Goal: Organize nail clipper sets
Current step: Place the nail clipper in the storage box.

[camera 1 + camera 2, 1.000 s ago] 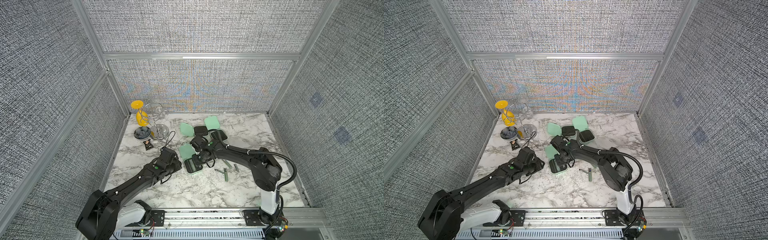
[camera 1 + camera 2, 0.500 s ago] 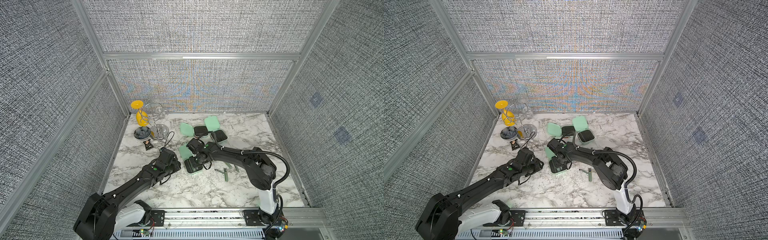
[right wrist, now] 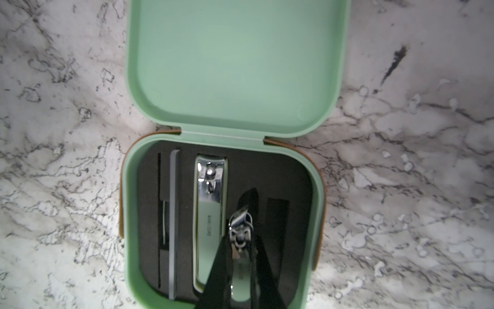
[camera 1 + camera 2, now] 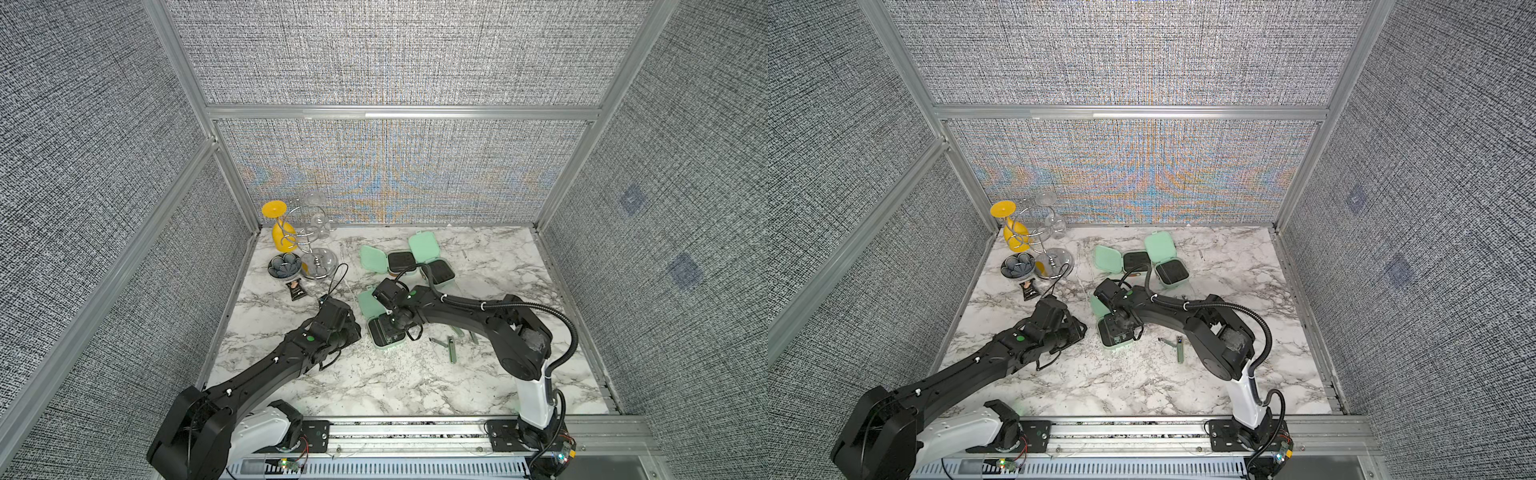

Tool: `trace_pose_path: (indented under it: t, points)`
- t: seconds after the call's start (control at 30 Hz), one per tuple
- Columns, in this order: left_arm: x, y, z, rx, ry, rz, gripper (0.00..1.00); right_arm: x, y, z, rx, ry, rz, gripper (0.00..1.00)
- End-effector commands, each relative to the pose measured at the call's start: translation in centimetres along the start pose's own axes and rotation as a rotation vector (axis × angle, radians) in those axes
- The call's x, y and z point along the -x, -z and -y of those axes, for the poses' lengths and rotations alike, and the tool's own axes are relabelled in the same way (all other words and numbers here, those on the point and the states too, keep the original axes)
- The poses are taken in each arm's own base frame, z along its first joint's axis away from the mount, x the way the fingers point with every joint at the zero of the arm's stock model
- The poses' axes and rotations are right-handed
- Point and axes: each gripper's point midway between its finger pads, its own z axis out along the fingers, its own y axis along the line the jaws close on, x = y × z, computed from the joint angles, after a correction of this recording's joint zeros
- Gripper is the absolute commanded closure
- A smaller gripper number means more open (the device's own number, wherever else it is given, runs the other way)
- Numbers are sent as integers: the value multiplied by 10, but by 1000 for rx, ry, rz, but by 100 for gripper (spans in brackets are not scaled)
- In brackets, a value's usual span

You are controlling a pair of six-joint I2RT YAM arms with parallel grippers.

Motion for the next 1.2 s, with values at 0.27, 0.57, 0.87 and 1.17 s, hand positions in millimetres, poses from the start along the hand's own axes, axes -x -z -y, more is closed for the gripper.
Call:
trace_pose_path:
  t: [0.27, 0.57, 0.87, 1.17]
  points:
    - [0, 1, -2, 7, 2, 2, 59, 6, -5, 1, -15, -21, 26, 98]
    - [-1, 0, -3, 9, 3, 2, 59, 0, -10, 5, -25, -40, 19, 98]
    - [-1, -1, -3, 9, 3, 1, 59, -4, -14, 9, -48, -58, 12, 99]
    - [-1, -1, -2, 5, 4, 1, 59, -11, -18, 17, -91, -69, -16, 99]
